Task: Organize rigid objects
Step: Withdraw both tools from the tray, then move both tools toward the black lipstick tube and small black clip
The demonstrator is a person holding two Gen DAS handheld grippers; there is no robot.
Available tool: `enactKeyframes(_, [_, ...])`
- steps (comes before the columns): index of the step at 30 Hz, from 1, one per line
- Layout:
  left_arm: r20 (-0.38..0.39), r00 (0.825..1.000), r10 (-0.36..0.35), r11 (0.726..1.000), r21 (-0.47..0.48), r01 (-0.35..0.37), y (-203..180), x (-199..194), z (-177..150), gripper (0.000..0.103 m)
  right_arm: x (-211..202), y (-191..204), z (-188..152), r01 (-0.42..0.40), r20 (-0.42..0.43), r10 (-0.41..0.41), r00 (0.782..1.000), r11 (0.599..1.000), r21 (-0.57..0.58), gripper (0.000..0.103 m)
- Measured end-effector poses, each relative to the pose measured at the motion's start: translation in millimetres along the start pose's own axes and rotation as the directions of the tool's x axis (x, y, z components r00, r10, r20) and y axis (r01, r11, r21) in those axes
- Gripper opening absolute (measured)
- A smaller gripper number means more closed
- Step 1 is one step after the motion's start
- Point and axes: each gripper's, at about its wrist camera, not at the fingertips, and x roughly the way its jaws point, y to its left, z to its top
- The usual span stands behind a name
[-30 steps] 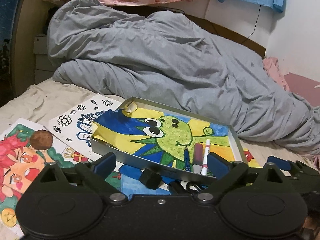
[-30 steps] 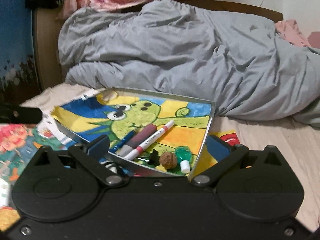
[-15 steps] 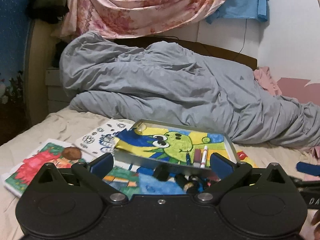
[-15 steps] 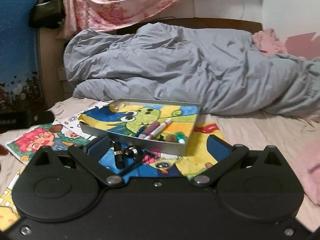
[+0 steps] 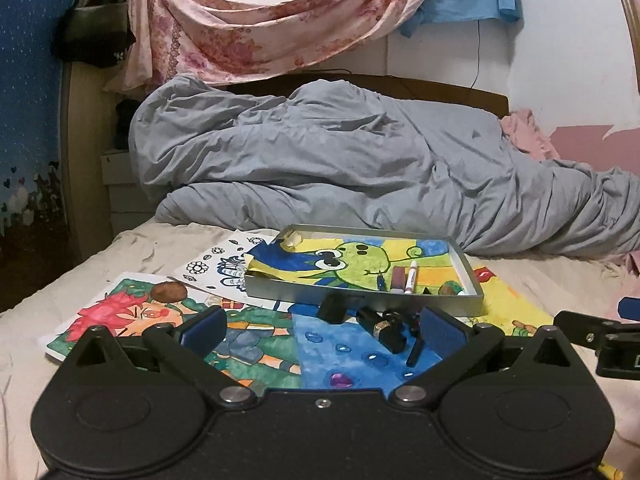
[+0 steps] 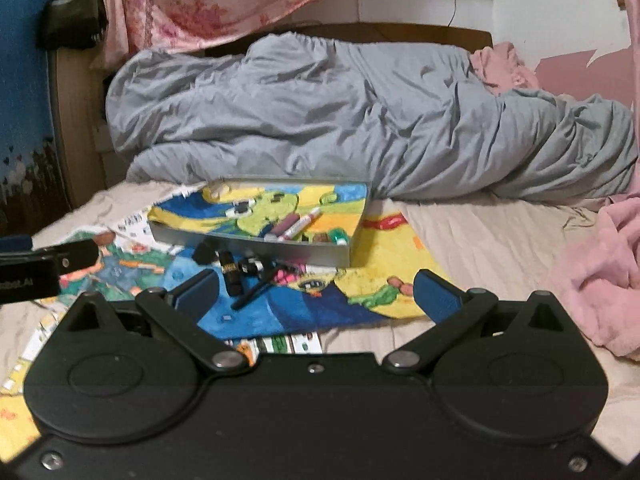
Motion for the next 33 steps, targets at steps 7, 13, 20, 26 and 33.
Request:
enactKeyframes(7, [0.006, 1.000, 0.010, 0.999, 0.049, -0.010, -2.9, 2.7, -9.9, 0.102, 13.4, 8.4, -3.9, 0.030, -0.039, -0.032, 0.999, 0.998, -0.048, 0.102])
enactKeyframes(13, [0.010, 1.000, 0.027, 0.997, 0.066, -0.028, -0.5, 9.6, -16.6, 0.102, 25.8, 14.4, -5.0, 0.080, -0.045, -0.085, 0.995, 0.992, -0.093, 0.102])
enactKeyframes(20, [-0.029, 0.998, 0.048, 0.997, 0.062, -0.046, 4.3, 23.4, -29.1, 0.102, 48.0, 24.1, -10.0, 0.068, -0.095, -0.089, 0.991, 0.976, -0.208, 0.102])
enactKeyframes(26, [-0.100, 0.994, 0.037, 0.996, 0.084, -0.029, 3.5, 37.3, -41.2, 0.102, 66.8, 16.2, -7.5, -0.010, -0.174, -0.015, 0.985, 0.990, -0.139, 0.102])
enactKeyframes(33, [-0.157, 0.987, 0.024, 0.996, 0.088, -0.011, 2.8, 52.2, -50.9, 0.102, 98.8, 8.7, -3.1, -0.055, -0.219, 0.033, 0.975, 0.994, -0.094, 0.102])
